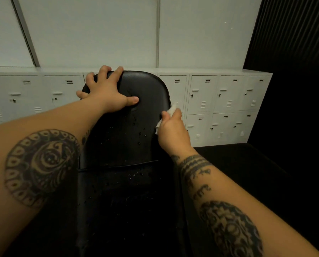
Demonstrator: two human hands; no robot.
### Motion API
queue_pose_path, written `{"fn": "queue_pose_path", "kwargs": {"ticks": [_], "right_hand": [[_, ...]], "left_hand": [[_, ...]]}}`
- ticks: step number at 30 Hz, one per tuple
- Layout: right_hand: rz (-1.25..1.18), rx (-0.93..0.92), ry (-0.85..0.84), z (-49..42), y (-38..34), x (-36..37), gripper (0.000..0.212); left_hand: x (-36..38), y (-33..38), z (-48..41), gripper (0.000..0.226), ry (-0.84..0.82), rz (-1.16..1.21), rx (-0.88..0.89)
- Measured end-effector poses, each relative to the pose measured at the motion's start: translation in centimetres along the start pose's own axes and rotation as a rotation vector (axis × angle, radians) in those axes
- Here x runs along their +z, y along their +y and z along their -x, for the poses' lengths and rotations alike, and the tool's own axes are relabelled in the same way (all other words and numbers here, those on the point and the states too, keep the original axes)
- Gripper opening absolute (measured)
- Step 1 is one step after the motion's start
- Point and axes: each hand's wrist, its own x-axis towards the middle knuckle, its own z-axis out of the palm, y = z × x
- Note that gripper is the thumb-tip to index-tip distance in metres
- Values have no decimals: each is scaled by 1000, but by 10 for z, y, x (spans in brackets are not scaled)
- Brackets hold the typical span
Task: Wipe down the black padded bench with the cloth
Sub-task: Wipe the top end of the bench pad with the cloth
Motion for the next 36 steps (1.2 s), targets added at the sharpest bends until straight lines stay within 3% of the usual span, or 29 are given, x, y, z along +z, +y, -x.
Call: {"fn": "queue_pose_path", "kwargs": {"ticks": [2, 4, 8, 12, 16, 22, 27, 30, 33, 36], "right_hand": [[-24, -12, 56, -19, -11, 4, 61], [94, -135, 59, -34, -17, 6, 68], [518, -497, 44, -34, -11, 7, 63], [580, -643, -65, 6, 18, 1, 59], [424, -468, -102, 28, 40, -3, 64], [134, -258, 35, -36, -10, 8, 68], [363, -407, 126, -60, -25, 18, 61], [435, -531, 77, -28, -11, 17, 64], [328, -560, 27, 20, 10, 12, 59], [148, -445, 10, 57, 16, 4, 44]], "left_hand": [[0, -1, -1, 103, 2, 6, 3], [0, -2, -1, 103, 2, 7, 4], [1, 0, -2, 104, 13, 10, 19], [2, -1, -2, 104, 17, 28, 18], [3, -1, -2, 104, 24, 26, 30], [5, -2, -2, 106, 14, -1, 11], [4, -1, -1, 106, 19, -23, 4], [0, -1, 1, 107, -16, -2, 6], [-10, -2, 6, 103, -47, 125, 8], [-21, -8, 16, 96, 47, 423, -15]]}}
